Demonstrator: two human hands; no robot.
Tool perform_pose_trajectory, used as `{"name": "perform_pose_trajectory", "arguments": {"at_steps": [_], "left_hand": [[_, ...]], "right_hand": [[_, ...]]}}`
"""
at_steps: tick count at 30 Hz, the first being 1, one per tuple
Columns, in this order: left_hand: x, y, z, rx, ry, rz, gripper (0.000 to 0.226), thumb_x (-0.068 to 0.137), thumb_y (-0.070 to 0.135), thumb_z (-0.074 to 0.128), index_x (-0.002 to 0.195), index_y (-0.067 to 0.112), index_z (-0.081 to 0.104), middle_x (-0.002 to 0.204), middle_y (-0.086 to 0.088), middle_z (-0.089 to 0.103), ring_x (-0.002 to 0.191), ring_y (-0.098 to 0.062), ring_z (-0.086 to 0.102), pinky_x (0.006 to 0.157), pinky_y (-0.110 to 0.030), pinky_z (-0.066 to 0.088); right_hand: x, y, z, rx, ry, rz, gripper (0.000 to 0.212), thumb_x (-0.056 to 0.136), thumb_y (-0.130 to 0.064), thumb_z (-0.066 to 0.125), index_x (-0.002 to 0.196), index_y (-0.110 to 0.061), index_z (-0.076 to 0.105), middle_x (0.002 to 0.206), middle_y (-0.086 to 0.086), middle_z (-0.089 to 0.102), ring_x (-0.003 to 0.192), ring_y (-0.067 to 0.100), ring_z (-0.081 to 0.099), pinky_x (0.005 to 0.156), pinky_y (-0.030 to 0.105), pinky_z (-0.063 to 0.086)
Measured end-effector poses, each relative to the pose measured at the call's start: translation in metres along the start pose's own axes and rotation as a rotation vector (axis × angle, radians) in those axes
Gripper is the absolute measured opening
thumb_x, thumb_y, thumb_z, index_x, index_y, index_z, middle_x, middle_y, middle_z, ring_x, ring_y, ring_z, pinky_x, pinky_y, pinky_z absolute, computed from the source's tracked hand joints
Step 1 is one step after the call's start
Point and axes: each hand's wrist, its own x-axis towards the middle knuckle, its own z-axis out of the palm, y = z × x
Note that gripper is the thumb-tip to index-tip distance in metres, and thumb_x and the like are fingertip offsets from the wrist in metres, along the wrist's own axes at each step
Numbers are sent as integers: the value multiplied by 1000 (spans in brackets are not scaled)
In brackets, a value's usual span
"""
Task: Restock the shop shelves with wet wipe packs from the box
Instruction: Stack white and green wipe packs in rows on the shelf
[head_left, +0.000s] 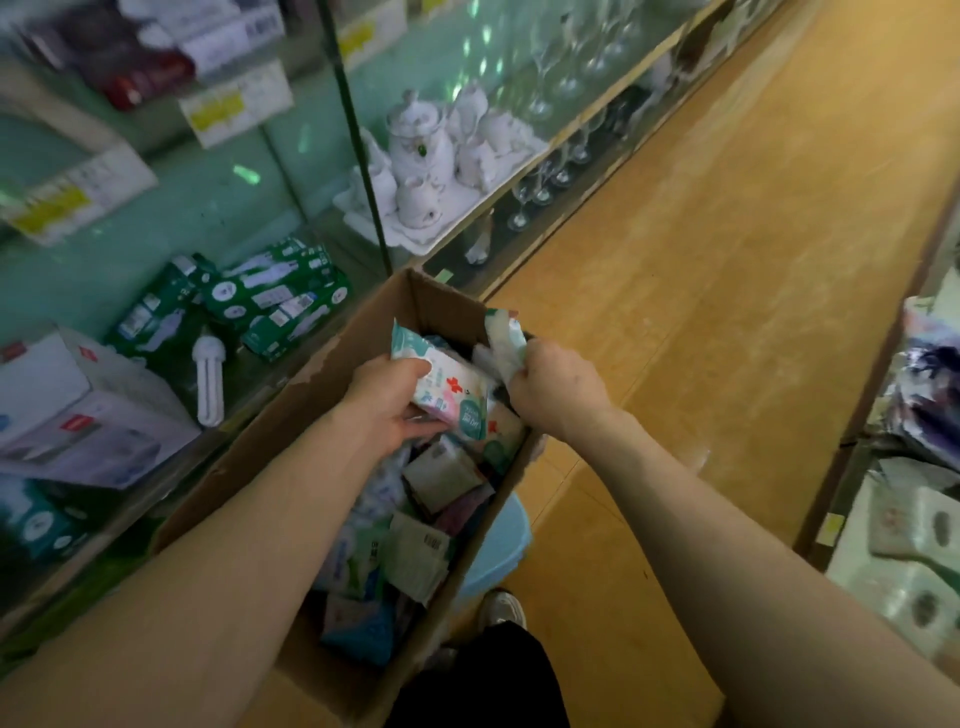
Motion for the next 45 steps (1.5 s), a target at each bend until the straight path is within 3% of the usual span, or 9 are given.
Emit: {"name": "perform_pose_trajectory", "arguments": {"at_steps": [3, 7, 13, 16, 22, 26, 29, 38, 45], "left_hand": [[-39, 22, 23, 89, -72, 72, 17, 99, 10, 46, 115, 12, 49, 105, -17, 60, 85, -29, 61, 57, -43, 51], [-95, 46, 66, 211, -181, 190, 16, 98, 10, 46, 114, 11, 48, 106, -18, 60, 82, -29, 62, 49, -41, 52], [-186, 49, 159, 380, -429, 331, 22, 97, 8, 45, 119, 11, 47, 102, -17, 63, 87, -29, 64, 66, -46, 54], [-238, 36, 213, 470, -573, 395, 23, 97, 7, 45, 120, 10, 45, 100, -17, 63, 83, -28, 65, 66, -46, 55], [-338, -6, 316, 612, -825, 453, 19, 96, 6, 44, 113, 6, 51, 89, -14, 65, 75, -27, 65, 62, -42, 56], [-402, -43, 378, 690, -956, 482, 14, 96, 6, 45, 107, 7, 53, 84, -14, 65, 69, -26, 65, 47, -36, 56], [-448, -74, 418, 725, -1041, 489, 8, 96, 6, 45, 94, 8, 53, 83, -15, 65, 66, -26, 65, 42, -34, 55], [-559, -176, 495, 838, -1311, 464, 13, 96, 8, 46, 100, 6, 59, 85, -15, 68, 69, -25, 66, 56, -36, 57], [-614, -240, 524, 908, -1660, 300, 20, 91, 32, 56, 98, 15, 64, 89, -8, 68, 79, -21, 65, 81, -38, 55]], "right_hand": [[-38, 4, -41, 58, 75, 52, 24, 94, -17, 45, 71, -13, 40, 65, 0, 42, 59, 21, 46, 43, 25, 26], [-93, 29, -91, 72, 237, 116, 10, 93, -14, 44, 83, -11, 44, 67, 0, 45, 54, 14, 41, 43, 26, 26], [-194, 91, -158, 52, 474, 330, 20, 92, -14, 42, 73, -15, 37, 75, 1, 49, 68, 24, 48, 52, 30, 32], [-251, 130, -182, 46, 572, 423, 5, 92, -17, 43, 88, -13, 43, 82, 4, 51, 76, 28, 50, 60, 31, 34], [-365, 208, -218, 7, 727, 623, 10, 93, -20, 42, 86, -12, 41, 82, 5, 48, 78, 29, 47, 64, 33, 33], [-441, 256, -233, 4, 808, 752, 7, 92, -19, 42, 89, -13, 41, 85, 7, 49, 78, 30, 46, 65, 31, 32], [-493, 289, -239, -21, 852, 829, 8, 92, -19, 41, 96, -13, 47, 99, 12, 61, 91, 33, 56, 68, 31, 34], [-612, 349, -226, -95, 963, 1084, 21, 97, -20, 41, 111, -9, 51, 104, 12, 62, 77, 26, 44, 66, 30, 33], [-675, 370, -211, -191, 967, 1286, 32, 97, -29, 46, 119, -6, 53, 114, 14, 63, 103, 33, 59, 68, 30, 32]]}}
